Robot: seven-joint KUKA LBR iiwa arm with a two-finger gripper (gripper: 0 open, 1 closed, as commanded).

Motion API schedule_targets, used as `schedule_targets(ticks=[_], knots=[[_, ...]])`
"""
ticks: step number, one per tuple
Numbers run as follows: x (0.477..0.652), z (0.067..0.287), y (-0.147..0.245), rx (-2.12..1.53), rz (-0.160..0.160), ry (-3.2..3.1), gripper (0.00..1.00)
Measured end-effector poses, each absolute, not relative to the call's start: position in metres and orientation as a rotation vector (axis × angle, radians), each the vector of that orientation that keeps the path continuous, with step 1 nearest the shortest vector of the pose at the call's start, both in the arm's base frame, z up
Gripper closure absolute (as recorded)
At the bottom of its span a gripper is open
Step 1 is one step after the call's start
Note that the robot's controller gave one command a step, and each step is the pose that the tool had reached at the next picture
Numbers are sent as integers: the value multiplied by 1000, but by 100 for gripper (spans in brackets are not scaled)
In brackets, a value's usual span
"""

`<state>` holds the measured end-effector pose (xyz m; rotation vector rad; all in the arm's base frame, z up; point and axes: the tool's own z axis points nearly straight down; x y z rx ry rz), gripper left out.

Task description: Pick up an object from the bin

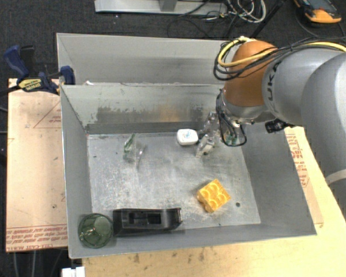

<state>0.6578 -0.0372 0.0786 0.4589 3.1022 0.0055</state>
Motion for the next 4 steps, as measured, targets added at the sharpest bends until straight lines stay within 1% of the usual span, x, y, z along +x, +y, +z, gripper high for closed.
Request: schedule_targets(ticks=[1,2,3,4], knots=[[659,78,-47,554,18,3085,100],[660,161,-36,456,2,3097,100],[659,131,-46,553,2,3093,100],[662,174,-36,457,1,3100,100]])
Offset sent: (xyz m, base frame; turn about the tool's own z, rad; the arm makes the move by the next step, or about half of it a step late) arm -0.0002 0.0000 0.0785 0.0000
